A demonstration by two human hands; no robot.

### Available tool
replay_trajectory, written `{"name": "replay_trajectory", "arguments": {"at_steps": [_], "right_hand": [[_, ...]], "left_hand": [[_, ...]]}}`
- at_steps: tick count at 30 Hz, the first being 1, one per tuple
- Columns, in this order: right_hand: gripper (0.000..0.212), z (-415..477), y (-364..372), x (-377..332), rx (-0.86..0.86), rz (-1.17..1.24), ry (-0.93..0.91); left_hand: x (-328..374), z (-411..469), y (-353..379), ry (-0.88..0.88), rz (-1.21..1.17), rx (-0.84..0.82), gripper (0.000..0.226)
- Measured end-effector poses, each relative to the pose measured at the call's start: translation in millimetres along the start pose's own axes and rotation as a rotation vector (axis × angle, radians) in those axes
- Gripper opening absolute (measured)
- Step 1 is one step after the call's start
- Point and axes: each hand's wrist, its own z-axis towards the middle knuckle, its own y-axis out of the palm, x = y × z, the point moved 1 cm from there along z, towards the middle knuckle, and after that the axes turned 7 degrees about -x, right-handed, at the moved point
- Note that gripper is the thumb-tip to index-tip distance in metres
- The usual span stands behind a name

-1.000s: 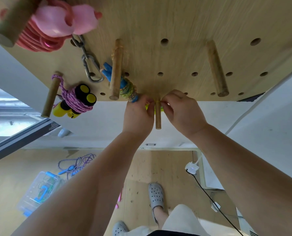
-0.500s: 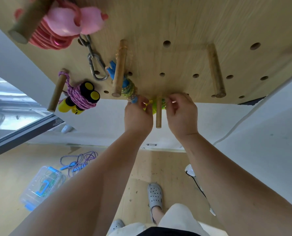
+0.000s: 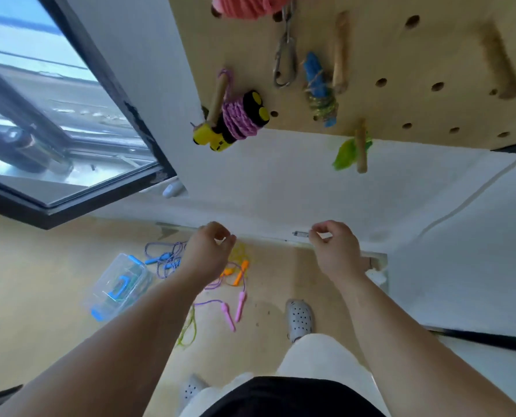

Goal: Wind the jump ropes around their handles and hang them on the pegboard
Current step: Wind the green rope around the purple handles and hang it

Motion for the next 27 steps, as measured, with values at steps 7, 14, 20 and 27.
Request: {"name": "replay_trajectory", "arguments": {"at_steps": [7, 14, 20, 27], "right_hand": [[0.005, -68, 133, -38, -0.201, 0.002, 0.011], [0.009, -76, 230, -39, -0.532, -0.169, 0.120], [0.028, -38, 292, -36, -0.733, -0.255, 0.174], [0.027, 22, 381, -5, -0.856, -0.353, 0.171]], "left_hand": [[-135, -44, -75, -0.092, -0.133, -0.011, 0.013], [-246, -52, -96, -0.271, -0.129, -0.016, 0.022], [-306, -37, -89, -0.458, -0.127, -0.051, 0.020], [-383, 28, -50, -0.575, -0.210, -0.076, 0.020]]}}
